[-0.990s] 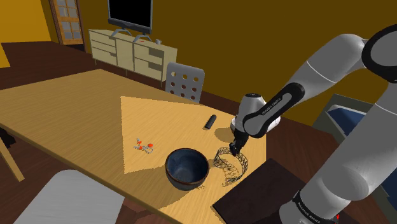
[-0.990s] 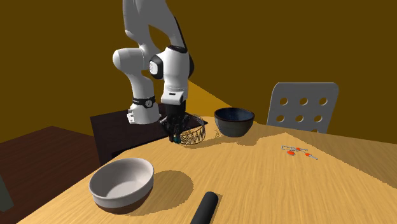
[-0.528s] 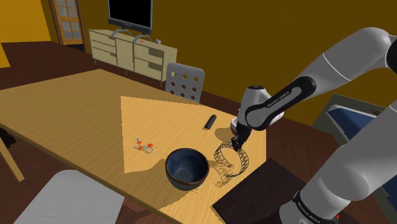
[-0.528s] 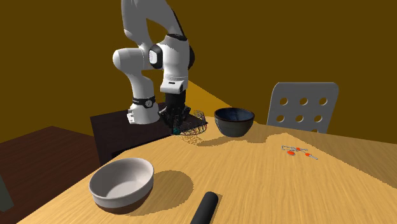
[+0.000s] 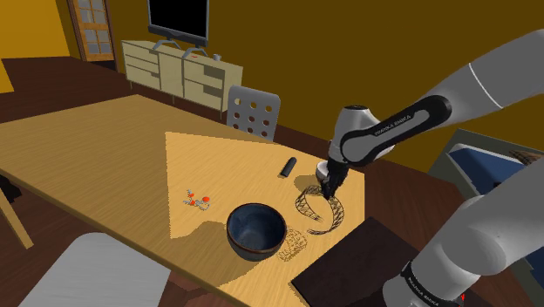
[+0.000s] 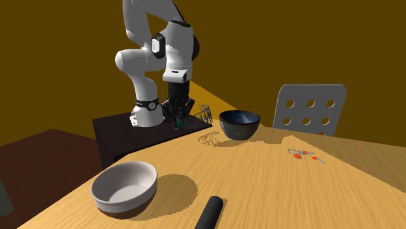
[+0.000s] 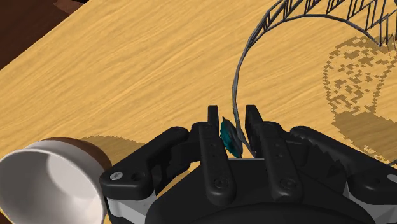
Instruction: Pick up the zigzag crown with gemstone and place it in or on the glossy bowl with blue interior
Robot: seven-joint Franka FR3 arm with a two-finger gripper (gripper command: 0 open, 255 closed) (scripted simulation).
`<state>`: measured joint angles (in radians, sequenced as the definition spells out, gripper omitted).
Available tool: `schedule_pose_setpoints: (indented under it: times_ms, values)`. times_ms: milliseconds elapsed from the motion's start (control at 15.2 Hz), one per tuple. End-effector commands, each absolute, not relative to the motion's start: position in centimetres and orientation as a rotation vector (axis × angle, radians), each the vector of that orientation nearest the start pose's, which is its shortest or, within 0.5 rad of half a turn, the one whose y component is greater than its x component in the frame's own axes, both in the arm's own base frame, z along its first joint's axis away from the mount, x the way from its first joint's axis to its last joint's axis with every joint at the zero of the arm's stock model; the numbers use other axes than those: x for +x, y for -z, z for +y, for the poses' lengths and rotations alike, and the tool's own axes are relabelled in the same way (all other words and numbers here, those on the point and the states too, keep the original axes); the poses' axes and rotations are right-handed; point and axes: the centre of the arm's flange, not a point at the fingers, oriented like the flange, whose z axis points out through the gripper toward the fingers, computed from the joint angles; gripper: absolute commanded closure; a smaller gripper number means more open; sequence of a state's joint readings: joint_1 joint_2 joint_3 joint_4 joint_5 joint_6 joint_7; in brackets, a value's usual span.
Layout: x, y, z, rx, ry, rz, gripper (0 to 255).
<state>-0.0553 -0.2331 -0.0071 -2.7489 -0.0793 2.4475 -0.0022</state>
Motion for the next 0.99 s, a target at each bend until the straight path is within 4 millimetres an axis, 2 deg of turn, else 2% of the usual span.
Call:
schedule_pose_setpoints:
  times_ms: [0, 726, 924]
  values:
    - [37.9, -29.5, -2.3, -3.184, -0.112, -0.004, 255]
    - [37.9, -35.1, -2.3, -3.184, -0.112, -0.004, 255]
    - [39.0, -35.0, 1.5, -3.184, -0.112, -0.004, 255]
